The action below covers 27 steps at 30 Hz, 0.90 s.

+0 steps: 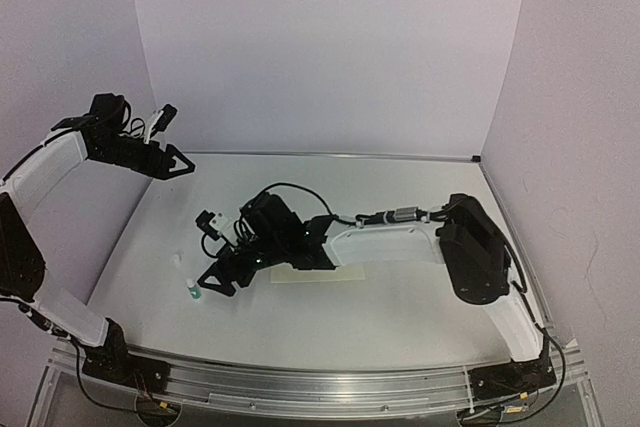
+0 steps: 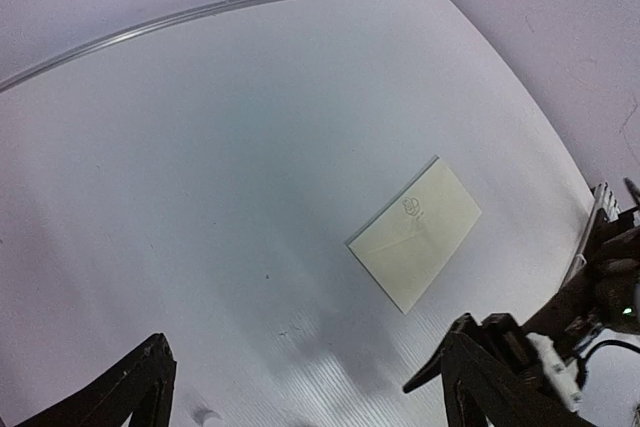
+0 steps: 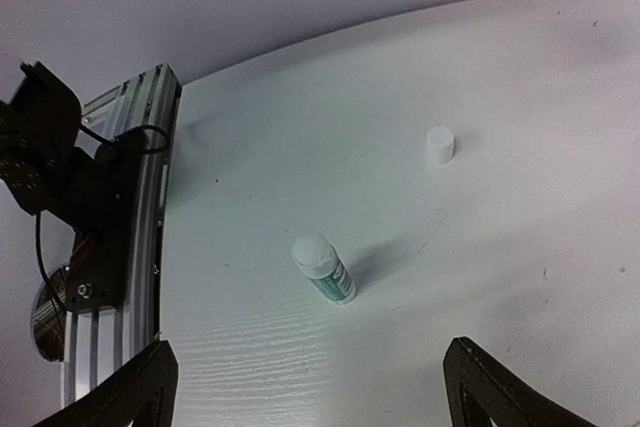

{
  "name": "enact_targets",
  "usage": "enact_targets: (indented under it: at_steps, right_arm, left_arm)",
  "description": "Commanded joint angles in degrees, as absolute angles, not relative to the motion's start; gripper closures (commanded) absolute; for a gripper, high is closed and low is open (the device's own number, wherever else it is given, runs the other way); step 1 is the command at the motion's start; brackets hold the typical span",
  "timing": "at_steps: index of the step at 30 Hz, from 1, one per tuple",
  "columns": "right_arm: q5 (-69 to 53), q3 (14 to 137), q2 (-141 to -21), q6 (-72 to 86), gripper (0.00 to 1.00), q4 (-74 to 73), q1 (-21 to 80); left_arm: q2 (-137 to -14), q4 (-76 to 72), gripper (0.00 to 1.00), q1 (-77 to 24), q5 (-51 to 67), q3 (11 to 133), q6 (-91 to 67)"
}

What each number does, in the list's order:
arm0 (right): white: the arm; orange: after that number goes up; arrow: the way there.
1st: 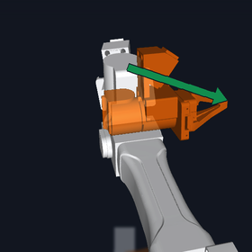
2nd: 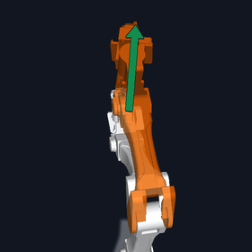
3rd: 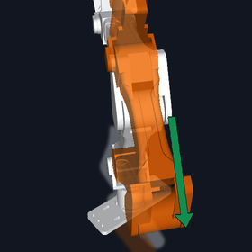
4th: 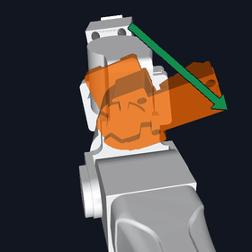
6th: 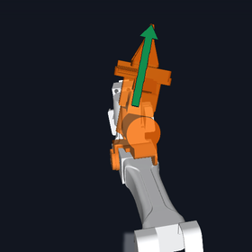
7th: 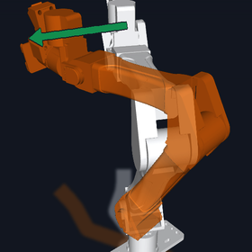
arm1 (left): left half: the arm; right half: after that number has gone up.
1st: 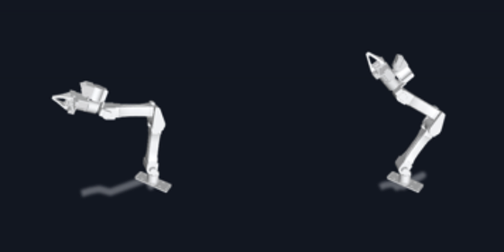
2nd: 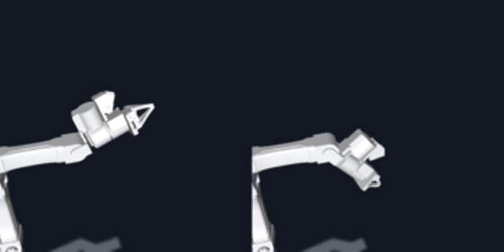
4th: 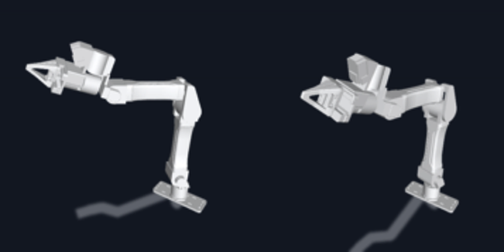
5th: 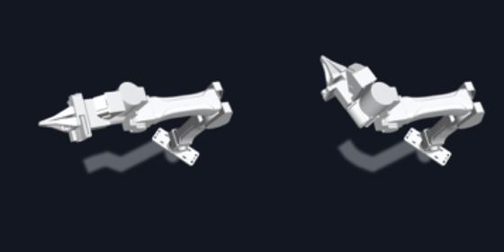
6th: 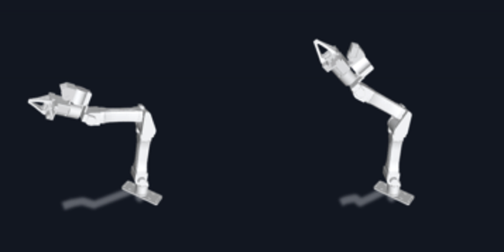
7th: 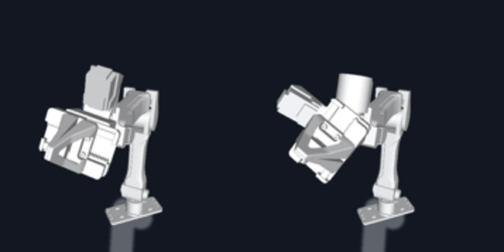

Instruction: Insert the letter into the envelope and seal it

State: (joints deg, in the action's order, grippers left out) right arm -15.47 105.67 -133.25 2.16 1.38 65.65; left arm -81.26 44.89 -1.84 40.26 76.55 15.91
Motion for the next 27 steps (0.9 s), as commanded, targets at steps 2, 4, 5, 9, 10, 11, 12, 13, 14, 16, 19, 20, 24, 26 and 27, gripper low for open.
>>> enact_targets:
  at_steps: [2,4,5,9,10,11,12,13,14,16,19,20,24,26,27]
  right_arm:
    - [-12.13,112.27,-139.74,2.38,0.08,7.12,65.53]
    - [-13.22,114.65,-142.28,2.18,0.08,7.21,65.88]
    - [-14.18,115.56,-143.48,1.65,0.08,7.21,66.08]
    - [-16.54,117.82,-147.69,0.49,0.08,7.21,67.32]
    - [-16.51,118.63,-148.66,0.46,0.08,7.21,67.56]
    - [-16.4,119.36,-149.8,0.45,0.08,7.21,67.73]
    - [-16.34,120.43,-150.59,0.49,0.09,7.21,67.75]
    - [-15.83,121.8,-151.77,0.48,0.09,7.21,67.76]
    - [-15.65,122.53,-152.44,0.47,0.09,7.26,67.77]
    - [-16.15,123.81,-153.52,-1.31,0.1,7.3,67.84]
    - [-17.26,124.91,-154.42,-2.17,0.11,7.41,67.9]
    - [-17.52,125.38,-154.86,-2.19,0.13,7.45,67.87]
    - [-18.47,127.95,-156.98,-2.72,0.19,7.44,68.46]
    - [-17.81,129.16,-157.83,-2.93,0.23,7.45,68.83]
    - [-17.35,129.63,-158.25,-2.89,0.27,7.47,68.92]
  left_arm:
    - [-77.34,43.64,0.09,-1.85,44.38,72.89,14.28]
    - [-77.14,43.24,0.09,-1.85,45.44,72.25,14.08]
    - [-77.06,43.12,0.09,-1.85,45.92,72.07,13.96]
    - [-77.18,42.72,0.09,-1.85,47.18,72.27,14.04]
    - [-77.33,42.68,0.09,-1.85,47.31,72.4,14.13]
    - [-77.47,42.56,0.09,-1.85,47.38,72.5,14.15]
    - [-77.65,42.48,0.09,-1.85,47.49,72.61,14.19]
    - [-77.84,42.45,0.09,-1.82,47.61,72.72,14.16]
    - [-78.01,42.4,0.09,-1.84,47.86,72.85,14.07]
    - [-78.26,42.32,0.1,-1.85,48.46,72.95,13.98]
    - [-78.47,42.19,0.1,-1.85,48.66,72.87,14.0]
    - [-78.54,42.05,0.1,-1.85,48.61,72.8,13.92]
    - [-78.86,41.66,0.1,-1.84,48.75,72.75,13.68]
    - [-78.95,41.66,0.1,-1.85,48.58,72.77,13.83]
    - [-78.95,41.66,0.1,-1.85,48.52,72.77,13.88]
